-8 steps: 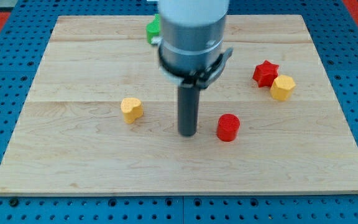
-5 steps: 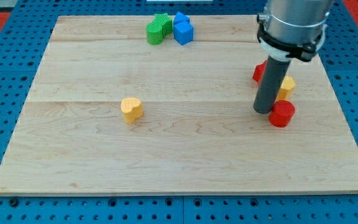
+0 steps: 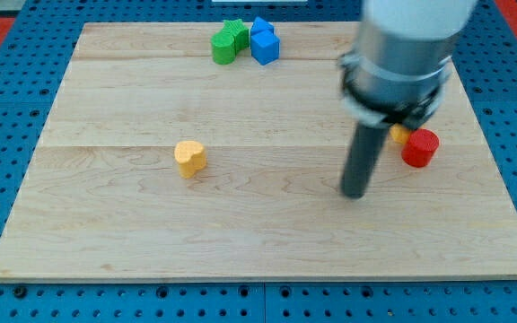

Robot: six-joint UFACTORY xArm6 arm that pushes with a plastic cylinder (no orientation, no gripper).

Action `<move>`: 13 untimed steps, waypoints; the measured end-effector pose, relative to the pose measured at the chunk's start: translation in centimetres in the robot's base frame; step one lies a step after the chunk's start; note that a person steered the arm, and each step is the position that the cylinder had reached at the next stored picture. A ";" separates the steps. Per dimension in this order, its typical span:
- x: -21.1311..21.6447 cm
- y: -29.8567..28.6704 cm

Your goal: Move the yellow heart into the yellow hexagon

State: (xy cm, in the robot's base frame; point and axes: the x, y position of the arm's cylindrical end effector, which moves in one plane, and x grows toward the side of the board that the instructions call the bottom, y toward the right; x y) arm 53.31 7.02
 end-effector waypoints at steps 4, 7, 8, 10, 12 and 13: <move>-5.1 -18.9; -8.8 -5.0; -11.1 -1.5; -12.7 -0.9; -14.5 6.2; -14.5 4.4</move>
